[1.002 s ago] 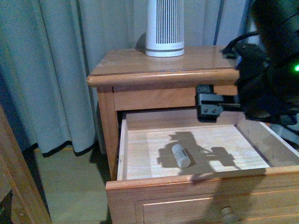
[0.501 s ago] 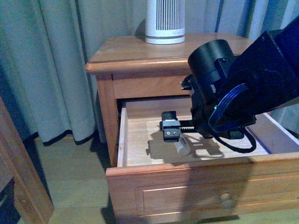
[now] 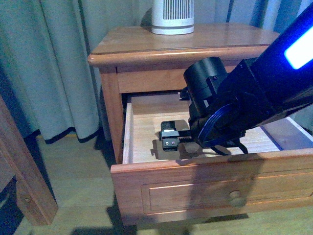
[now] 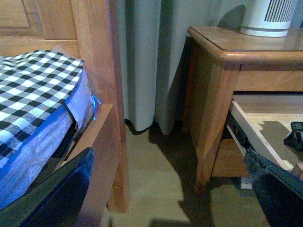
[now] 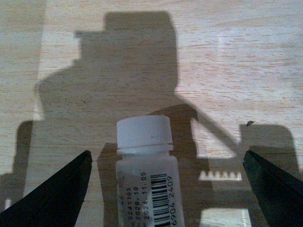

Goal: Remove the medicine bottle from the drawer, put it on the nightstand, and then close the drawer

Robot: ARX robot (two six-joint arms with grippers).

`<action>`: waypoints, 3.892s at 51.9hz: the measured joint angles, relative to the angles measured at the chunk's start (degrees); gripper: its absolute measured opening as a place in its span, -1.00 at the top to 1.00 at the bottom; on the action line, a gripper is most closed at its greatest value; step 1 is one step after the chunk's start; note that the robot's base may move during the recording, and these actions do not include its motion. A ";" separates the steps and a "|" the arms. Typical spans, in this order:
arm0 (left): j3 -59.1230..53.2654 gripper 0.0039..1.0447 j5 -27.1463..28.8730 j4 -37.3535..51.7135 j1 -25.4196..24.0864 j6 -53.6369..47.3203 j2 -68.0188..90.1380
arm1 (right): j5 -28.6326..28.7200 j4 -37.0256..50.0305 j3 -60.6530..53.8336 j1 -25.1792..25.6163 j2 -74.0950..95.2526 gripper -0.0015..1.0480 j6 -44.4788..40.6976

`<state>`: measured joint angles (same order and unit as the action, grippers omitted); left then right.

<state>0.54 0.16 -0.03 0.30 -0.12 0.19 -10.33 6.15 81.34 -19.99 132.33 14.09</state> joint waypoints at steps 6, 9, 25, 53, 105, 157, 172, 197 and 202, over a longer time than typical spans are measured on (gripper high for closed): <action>0.00 -0.87 0.00 0.00 0.00 -0.02 -0.02 | -0.09 0.39 0.68 -0.20 0.39 -0.49 0.07; 0.00 -0.87 0.00 0.00 0.00 -0.02 0.00 | -0.13 0.70 0.85 -0.31 0.48 -0.29 0.09; 0.00 -0.87 0.00 0.00 0.00 -0.02 0.00 | -0.15 1.01 0.85 -0.26 0.46 0.41 0.63; 0.00 -0.87 0.00 0.00 0.00 -0.02 0.00 | -0.04 -12.26 -4.26 -0.76 -23.04 0.42 13.38; 0.00 -0.87 0.00 0.00 0.00 -0.02 0.00 | -6.56 -6.34 32.68 15.47 -2.95 -0.45 -7.65; 0.00 -0.87 0.00 0.00 0.00 -0.02 0.00 | -3.87 24.24 -72.74 9.35 -66.16 -0.87 8.00; 0.00 -0.87 0.00 0.00 0.00 0.00 0.00 | -4.20 48.94 -68.19 9.75 -41.18 -0.87 5.01; 0.00 -0.87 0.00 0.00 0.00 0.00 -0.02 | 0.07 46.27 -33.68 16.37 -10.27 -0.87 0.57; 0.00 -0.87 -0.02 0.00 0.00 -0.02 0.00 | 0.13 43.04 -25.22 17.55 -5.66 -0.87 -0.46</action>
<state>0.54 0.14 -0.03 0.30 -0.14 0.19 -10.20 49.19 56.12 -2.44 126.67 13.63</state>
